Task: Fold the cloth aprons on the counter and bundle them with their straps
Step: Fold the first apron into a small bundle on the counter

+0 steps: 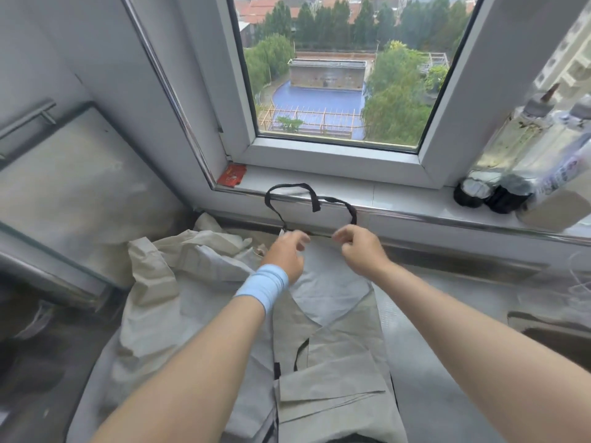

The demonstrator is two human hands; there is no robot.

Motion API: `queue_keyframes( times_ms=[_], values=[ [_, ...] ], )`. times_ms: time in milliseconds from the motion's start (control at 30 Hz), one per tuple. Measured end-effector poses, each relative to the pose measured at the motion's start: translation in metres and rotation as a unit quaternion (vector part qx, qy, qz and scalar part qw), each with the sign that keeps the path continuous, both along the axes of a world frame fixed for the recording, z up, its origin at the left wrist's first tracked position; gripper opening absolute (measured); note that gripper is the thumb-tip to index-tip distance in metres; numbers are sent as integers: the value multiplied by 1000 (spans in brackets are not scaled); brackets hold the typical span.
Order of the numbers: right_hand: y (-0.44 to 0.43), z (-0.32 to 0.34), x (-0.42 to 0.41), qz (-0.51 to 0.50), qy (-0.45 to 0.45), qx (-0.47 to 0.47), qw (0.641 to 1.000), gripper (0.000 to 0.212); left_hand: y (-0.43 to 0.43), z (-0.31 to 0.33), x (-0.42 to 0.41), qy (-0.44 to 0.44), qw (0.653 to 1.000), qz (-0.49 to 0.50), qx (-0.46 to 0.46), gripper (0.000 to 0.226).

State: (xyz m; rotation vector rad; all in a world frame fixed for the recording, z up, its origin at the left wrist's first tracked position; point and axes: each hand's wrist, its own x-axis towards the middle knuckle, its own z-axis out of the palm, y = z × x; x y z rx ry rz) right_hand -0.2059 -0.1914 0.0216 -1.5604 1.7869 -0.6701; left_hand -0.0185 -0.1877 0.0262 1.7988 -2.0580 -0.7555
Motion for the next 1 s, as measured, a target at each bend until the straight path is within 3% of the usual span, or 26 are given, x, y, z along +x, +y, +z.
queue_keyframes(
  times_ms=[100, 200, 367, 467, 567, 633, 667, 733, 833, 933, 1000],
  values=[
    [42, -26, -5, 98, 107, 104, 984, 28, 37, -18, -4, -87, 989, -74, 95, 25],
    [87, -45, -11, 211, 204, 228, 928, 23, 73, -33, -3, -159, 958, -133, 196, 20],
    [144, -61, -18, 252, 215, 257, 908, 26, 124, -47, 2, -219, 914, -179, 292, 31],
    [161, -64, -22, 238, 214, 224, 921, 16, 143, -53, 5, -242, 900, -190, 310, 38],
    [171, -61, -27, 190, 181, 193, 946, 10, 154, -54, 8, -270, 890, -203, 305, 36],
    [179, -58, -31, 202, 180, 204, 941, 28, 158, -52, 9, -276, 890, -204, 302, 32],
    [183, -57, -32, 219, 193, 212, 932, 36, 159, -51, 9, -260, 899, -191, 296, 29],
    [188, -59, -35, 224, 204, 219, 928, 26, 157, -51, 10, -190, 933, -136, 274, 22],
    [183, -58, -38, 102, 88, 189, 973, 7, 144, -43, 11, -73, 977, -35, 199, 7],
    [173, -56, -41, -3, 22, 124, 992, 34, 134, -42, 12, -72, 993, 17, 96, 32],
    [173, -57, -42, 23, 37, 107, 993, 56, 135, -47, 13, -113, 993, -8, 43, 42]
  ],
)
